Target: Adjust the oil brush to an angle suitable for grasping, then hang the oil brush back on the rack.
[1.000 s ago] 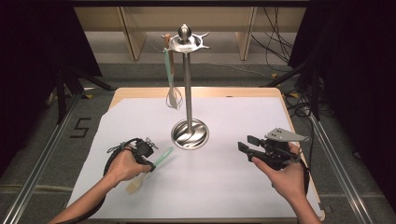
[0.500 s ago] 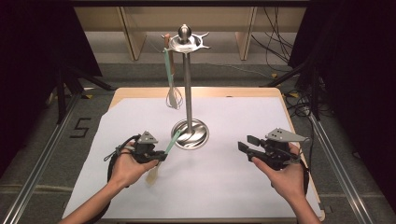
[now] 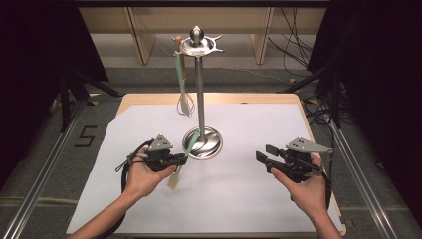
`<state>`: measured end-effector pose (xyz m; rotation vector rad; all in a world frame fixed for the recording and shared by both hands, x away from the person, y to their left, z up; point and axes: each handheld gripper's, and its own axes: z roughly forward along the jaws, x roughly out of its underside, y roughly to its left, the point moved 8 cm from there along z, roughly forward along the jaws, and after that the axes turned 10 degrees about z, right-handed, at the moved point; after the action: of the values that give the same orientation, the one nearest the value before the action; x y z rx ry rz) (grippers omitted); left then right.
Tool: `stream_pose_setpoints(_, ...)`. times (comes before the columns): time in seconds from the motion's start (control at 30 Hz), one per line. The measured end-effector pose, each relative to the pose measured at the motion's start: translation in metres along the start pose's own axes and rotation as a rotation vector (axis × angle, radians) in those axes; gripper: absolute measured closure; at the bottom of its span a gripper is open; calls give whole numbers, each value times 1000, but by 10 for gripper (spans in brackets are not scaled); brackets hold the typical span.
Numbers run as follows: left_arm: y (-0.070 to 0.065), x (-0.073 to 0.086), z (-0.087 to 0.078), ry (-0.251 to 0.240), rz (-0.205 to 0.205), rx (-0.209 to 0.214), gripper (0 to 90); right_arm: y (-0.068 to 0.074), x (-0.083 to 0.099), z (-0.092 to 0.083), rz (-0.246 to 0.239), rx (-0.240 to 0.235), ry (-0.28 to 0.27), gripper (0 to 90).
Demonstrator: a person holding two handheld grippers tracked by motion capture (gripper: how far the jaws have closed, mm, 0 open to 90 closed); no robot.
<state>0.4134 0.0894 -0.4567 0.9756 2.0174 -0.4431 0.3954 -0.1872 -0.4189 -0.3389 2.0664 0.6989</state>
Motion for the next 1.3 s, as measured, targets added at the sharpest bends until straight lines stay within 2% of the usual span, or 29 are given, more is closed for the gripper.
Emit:
stream_pose_setpoints(0.07,-1,-4,-1,-14,-1,-8,810,-1,-3,1,-47,3,-12,531)
stream_pose_setpoints(0.1,-3,-6,-1,-30,-4,-6,810,3,-2,1,-16,1,-8,531)
stream_pose_setpoints(0.13,-3,-10,-2,-51,-13,-15,810,3,-5,2,-57,-11,-13,531)
stream_pose_setpoints(0.17,-5,-13,-2,-65,-15,-10,810,5,-5,2,-50,-2,-11,531)
stream_pose_setpoints(0.27,-13,-21,-3,-97,-22,11,809,16,-7,6,-36,-31,-8,531)
stream_pose_setpoints(0.37,-16,-29,-2,-125,-21,-1,810,25,-9,14,-52,-50,2,531)
stream_pose_setpoints(0.47,-18,-38,-1,-163,-12,-7,810,32,-10,19,-72,-67,0,534)
stream_pose_setpoints(0.5,-19,-42,-1,-171,15,-2,809,34,-10,20,-68,-77,0,536)
stream_pose_setpoints(0.53,-21,-45,-1,-178,7,-6,809,34,-11,21,-84,-73,0,538)
stream_pose_setpoints(0.57,-22,-48,-1,-188,18,-12,809,37,-11,22,-53,-74,-6,540)
stream_pose_setpoints(0.6,-23,-52,0,-196,19,-6,809,38,-11,22,-52,-77,1,542)
stream_pose_setpoints(0.63,-25,-55,-1,-204,13,-11,809,37,-14,22,-80,-72,-12,547)
stream_pose_setpoints(0.67,-26,-58,-1,-211,22,-10,809,41,-14,22,-49,-77,-11,552)
stream_pose_setpoints(0.7,-28,-60,0,-221,31,3,809,42,-16,22,-69,-75,-21,558)
stream_pose_setpoints(0.77,-33,-64,1,-224,34,12,809,47,-17,22,-43,-69,-10,566)
stream_pose_setpoints(0.83,-39,-67,2,-224,62,13,809,52,-20,22,-44,-84,-30,574)
stream_pose_setpoints(0.87,-41,-69,3,-229,66,16,809,55,-22,23,-57,-91,-36,577)
stream_pose_setpoints(0.93,-43,-70,4,-231,73,17,809,58,-23,23,-54,-95,-39,577)
stream_pose_setpoints(0.97,-47,-72,5,-235,81,19,808,63,-25,23,-20,-98,-46,577)
stream_pose_setpoints(1.0,-49,-73,6,-239,83,21,808,63,-28,25,-46,-100,-58,578)
stream_pose_setpoints(1.03,-50,-75,7,-244,88,23,808,66,-29,25,-20,-104,-57,578)
stream_pose_setpoints(1.07,-51,-75,8,-241,91,18,808,65,-32,27,-75,-107,-71,577)
stream_pose_setpoints(1.1,-52,-76,9,-243,90,18,808,68,-32,28,-50,-115,-66,578)
stream_pose_setpoints(1.2,-53,-77,10,-247,97,18,808,72,-35,31,-54,-121,-63,578)
stream_pose_setpoints(1.27,-53,-76,10,-235,99,18,808,75,-34,32,-29,-120,-58,578)
stream_pose_setpoints(1.3,-54,-76,10,-234,101,18,808,76,-35,34,-44,-131,-66,578)
